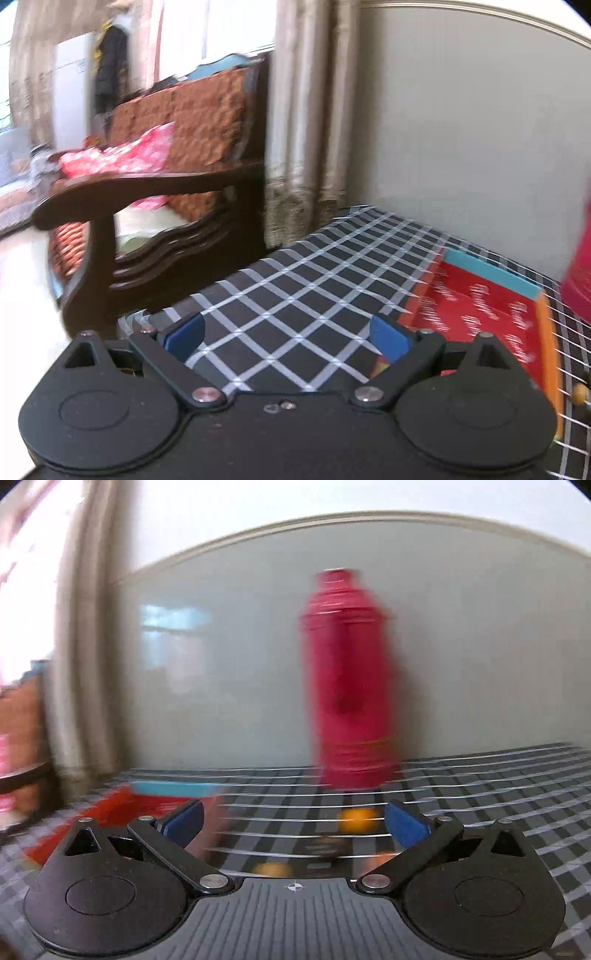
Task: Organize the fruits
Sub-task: 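Lower the left gripper onto another mandarin orange and close it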
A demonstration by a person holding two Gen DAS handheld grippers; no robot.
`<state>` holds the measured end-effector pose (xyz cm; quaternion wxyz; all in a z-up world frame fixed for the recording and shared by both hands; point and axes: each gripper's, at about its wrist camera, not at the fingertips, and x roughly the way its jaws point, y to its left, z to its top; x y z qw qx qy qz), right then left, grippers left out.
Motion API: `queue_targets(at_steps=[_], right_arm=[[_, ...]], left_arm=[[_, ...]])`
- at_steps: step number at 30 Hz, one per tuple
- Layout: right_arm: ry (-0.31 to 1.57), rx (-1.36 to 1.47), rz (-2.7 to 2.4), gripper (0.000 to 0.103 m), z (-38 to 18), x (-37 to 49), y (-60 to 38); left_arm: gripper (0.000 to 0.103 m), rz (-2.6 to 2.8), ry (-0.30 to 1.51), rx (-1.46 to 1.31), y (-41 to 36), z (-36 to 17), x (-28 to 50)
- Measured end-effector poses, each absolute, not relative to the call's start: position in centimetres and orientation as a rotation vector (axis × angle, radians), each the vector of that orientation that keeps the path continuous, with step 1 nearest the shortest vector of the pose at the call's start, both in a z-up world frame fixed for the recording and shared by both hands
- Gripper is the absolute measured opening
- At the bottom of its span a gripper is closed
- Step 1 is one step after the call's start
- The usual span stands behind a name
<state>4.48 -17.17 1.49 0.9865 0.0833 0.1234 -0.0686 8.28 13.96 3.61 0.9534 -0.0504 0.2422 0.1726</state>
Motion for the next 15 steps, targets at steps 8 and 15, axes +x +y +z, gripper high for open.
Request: queue_targets(at_steps=[8, 15], right_arm=[[0.263, 0.107, -0.625, 0.103, 1.1, 2.2, -22.3], [0.275, 0.105, -0.712, 0.103, 1.0, 0.2, -25.2]], left_arm=[[0.091, 0.021, 0.394, 0.052, 3.9, 3.2, 7.0], [0.091, -0.213, 0.413, 0.148, -4.1, 0.8, 6.0]])
